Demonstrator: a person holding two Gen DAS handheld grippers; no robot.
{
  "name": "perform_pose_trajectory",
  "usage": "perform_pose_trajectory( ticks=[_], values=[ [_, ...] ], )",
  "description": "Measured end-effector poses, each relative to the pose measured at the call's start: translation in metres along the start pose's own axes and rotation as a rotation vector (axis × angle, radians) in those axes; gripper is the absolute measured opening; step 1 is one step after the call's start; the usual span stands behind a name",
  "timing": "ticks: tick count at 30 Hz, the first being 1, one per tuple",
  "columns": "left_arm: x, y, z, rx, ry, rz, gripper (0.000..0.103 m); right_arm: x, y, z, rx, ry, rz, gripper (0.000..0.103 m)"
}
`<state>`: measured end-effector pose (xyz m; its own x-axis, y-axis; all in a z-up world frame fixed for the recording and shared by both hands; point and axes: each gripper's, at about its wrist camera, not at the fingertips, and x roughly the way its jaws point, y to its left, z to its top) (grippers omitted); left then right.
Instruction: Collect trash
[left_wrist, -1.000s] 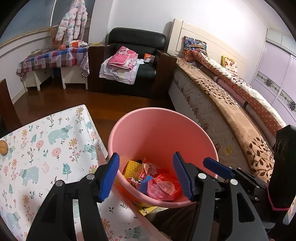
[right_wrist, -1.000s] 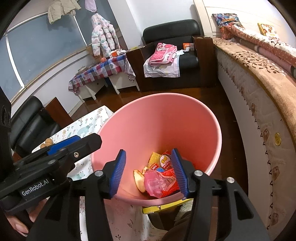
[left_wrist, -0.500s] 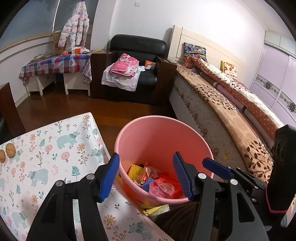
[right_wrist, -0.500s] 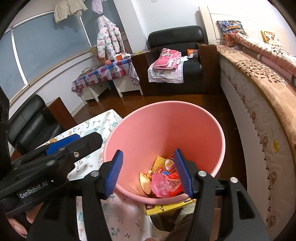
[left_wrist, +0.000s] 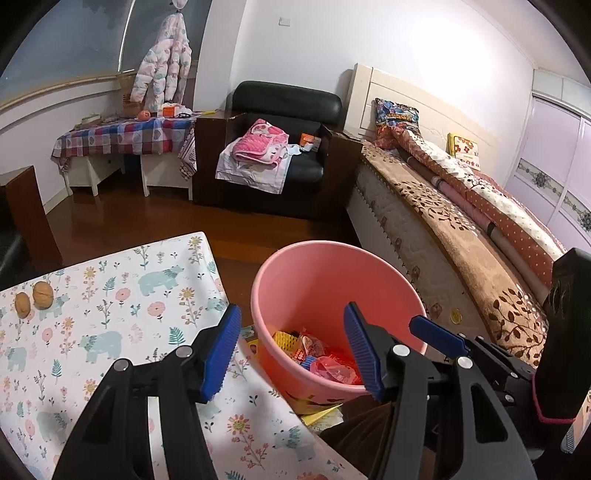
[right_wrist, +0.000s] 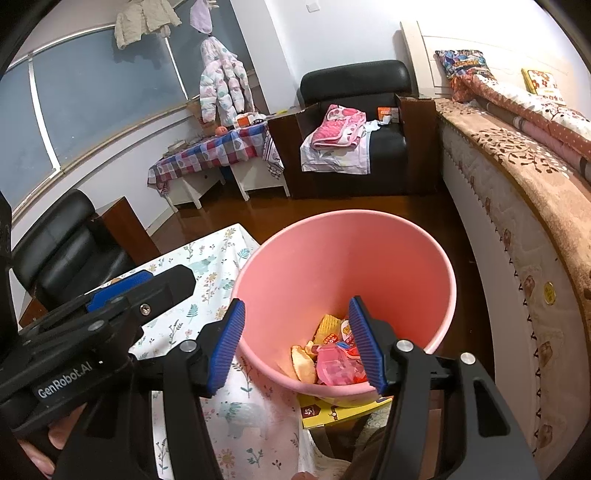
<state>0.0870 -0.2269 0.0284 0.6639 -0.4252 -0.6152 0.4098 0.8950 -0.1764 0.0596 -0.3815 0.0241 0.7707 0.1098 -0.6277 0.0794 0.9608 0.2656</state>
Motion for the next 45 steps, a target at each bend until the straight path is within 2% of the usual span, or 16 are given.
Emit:
perform_pose_trajectory(
  ticks=[24,45],
  values=[
    [-0.058,0.03,-0.012,-0.029,-0.087,0.062,0.057,-0.022,0.054,-0.008,-0.081,-0.023,0.035,0.059],
    [-0.085,0.041,-0.029,-0.052,-0.12,0.096,0.057,-0.04,0.073,-0.019,-0.102,-0.045,0.021,0.059]
  ],
)
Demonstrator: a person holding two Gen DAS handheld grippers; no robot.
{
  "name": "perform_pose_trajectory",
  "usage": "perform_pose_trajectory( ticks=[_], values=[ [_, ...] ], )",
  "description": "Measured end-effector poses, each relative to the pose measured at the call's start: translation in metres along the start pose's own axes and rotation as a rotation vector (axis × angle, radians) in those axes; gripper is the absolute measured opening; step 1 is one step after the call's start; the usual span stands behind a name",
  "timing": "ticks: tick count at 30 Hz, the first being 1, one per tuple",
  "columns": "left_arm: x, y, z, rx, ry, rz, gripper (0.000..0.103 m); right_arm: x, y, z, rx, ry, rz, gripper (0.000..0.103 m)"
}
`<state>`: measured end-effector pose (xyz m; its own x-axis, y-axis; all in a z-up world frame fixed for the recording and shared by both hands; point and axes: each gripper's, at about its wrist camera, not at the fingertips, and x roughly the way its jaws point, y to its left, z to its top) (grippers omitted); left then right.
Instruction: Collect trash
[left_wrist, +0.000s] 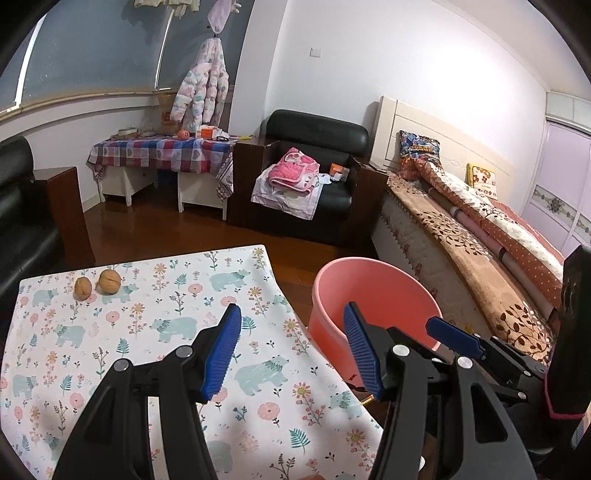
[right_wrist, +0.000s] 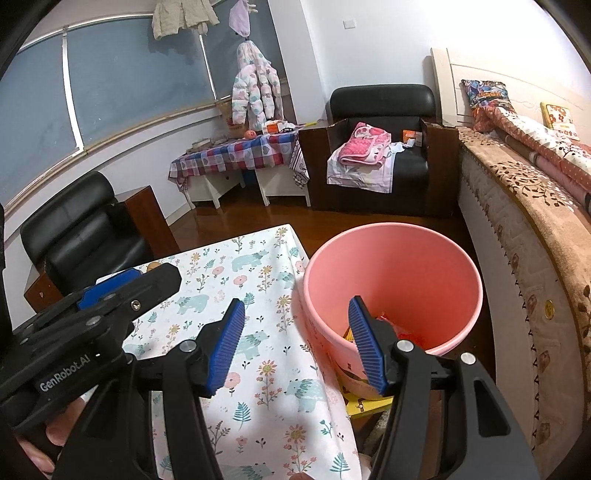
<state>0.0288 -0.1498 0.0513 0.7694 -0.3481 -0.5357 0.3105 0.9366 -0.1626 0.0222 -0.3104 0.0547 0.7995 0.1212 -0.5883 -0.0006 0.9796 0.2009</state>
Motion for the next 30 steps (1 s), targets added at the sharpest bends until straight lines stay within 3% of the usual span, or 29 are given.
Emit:
perform_pose_trajectory(
  ticks=[30],
  values=[
    [-0.016,0.011,-0.007,-0.018,-0.028,0.039,0.057,-0.006,0.007,-0.001,0.006,-0.003,-0.019,0.059]
  ],
)
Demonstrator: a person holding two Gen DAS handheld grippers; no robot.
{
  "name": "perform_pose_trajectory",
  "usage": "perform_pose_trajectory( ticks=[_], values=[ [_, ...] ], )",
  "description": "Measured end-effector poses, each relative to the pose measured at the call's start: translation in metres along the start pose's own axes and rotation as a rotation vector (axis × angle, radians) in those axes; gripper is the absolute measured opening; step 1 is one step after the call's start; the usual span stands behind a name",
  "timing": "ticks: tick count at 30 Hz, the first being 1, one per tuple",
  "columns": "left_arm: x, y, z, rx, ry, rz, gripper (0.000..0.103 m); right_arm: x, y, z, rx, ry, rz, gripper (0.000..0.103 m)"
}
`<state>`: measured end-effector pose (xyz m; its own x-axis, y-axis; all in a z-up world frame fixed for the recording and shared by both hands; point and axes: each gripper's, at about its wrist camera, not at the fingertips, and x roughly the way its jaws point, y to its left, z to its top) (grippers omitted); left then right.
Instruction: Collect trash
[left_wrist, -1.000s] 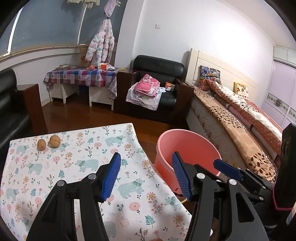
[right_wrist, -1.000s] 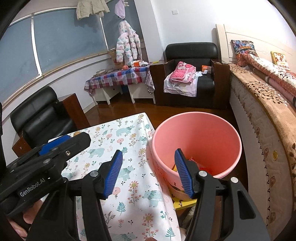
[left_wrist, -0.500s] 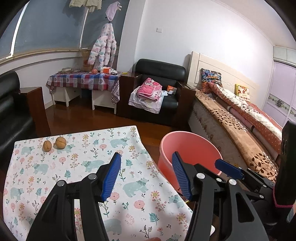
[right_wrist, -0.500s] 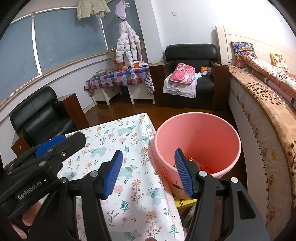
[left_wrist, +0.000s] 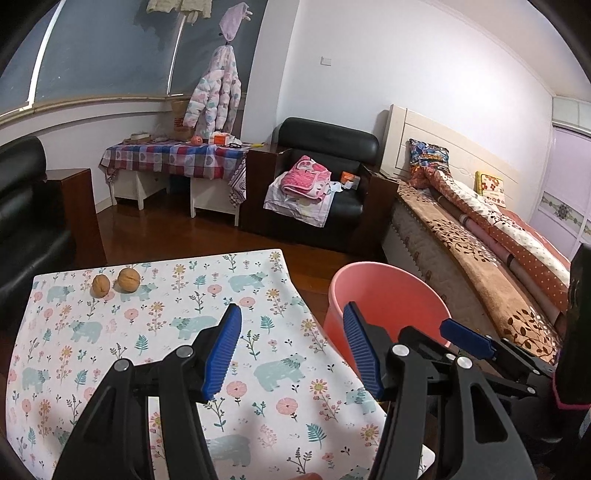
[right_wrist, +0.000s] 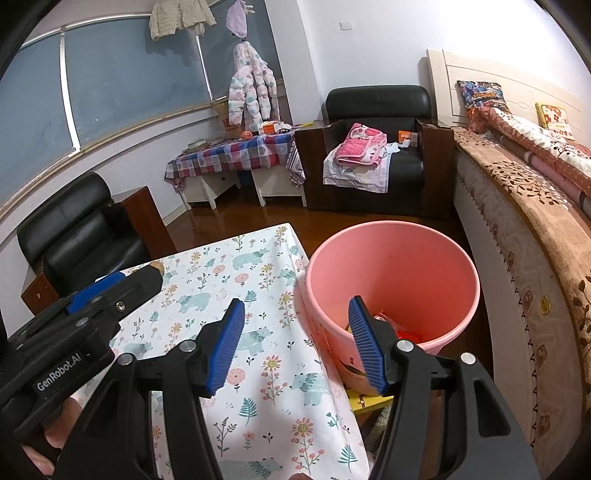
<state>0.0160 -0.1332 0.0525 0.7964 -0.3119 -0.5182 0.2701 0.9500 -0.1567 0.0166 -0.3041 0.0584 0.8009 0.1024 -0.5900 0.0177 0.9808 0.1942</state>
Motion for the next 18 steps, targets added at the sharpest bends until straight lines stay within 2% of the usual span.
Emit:
perform_pose_trajectory(
  ticks=[5,18],
  values=[
    [0.004,0.0029,-0.001,-0.007,0.007,0.005,0.053,0.0004,0.0009,-0.0009,-0.006,0.001,0.004,0.059],
    [0.0085,0.0067,-0.0023,-0.01,0.019,0.005,0.053,0.0076,0.0011,-0.0034,-0.003,0.016,0.007,0.059]
  ],
)
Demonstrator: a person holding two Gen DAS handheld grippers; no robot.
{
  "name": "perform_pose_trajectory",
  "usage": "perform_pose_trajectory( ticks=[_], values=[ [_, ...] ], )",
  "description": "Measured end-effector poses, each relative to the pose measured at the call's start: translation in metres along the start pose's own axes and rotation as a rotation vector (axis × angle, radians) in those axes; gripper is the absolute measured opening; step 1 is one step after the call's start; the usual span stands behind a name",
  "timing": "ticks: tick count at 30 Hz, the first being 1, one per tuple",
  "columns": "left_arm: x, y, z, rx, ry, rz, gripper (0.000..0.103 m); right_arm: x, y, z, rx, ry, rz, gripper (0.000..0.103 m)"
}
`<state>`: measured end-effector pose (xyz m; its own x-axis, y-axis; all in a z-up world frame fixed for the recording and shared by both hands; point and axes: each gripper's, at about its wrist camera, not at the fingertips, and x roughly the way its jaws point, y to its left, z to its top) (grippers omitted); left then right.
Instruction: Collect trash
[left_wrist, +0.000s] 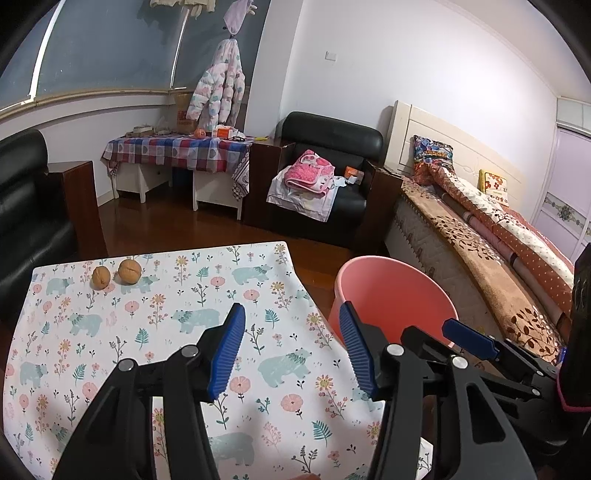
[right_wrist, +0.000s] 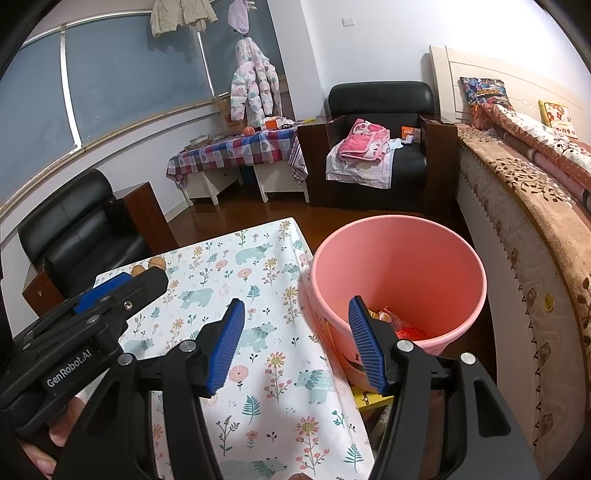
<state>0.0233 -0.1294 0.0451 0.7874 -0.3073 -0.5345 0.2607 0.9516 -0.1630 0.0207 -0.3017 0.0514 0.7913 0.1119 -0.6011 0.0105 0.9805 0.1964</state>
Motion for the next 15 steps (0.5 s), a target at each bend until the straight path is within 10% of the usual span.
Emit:
perform_pose_trajectory(
  ticks=[15],
  values=[
    [0.002,0.0023,-0.0035,0.005,-0.001,0.004,0.05,0.0035,0.0008,-0.0028,0.001,0.008,-0.002,0.059]
  ],
)
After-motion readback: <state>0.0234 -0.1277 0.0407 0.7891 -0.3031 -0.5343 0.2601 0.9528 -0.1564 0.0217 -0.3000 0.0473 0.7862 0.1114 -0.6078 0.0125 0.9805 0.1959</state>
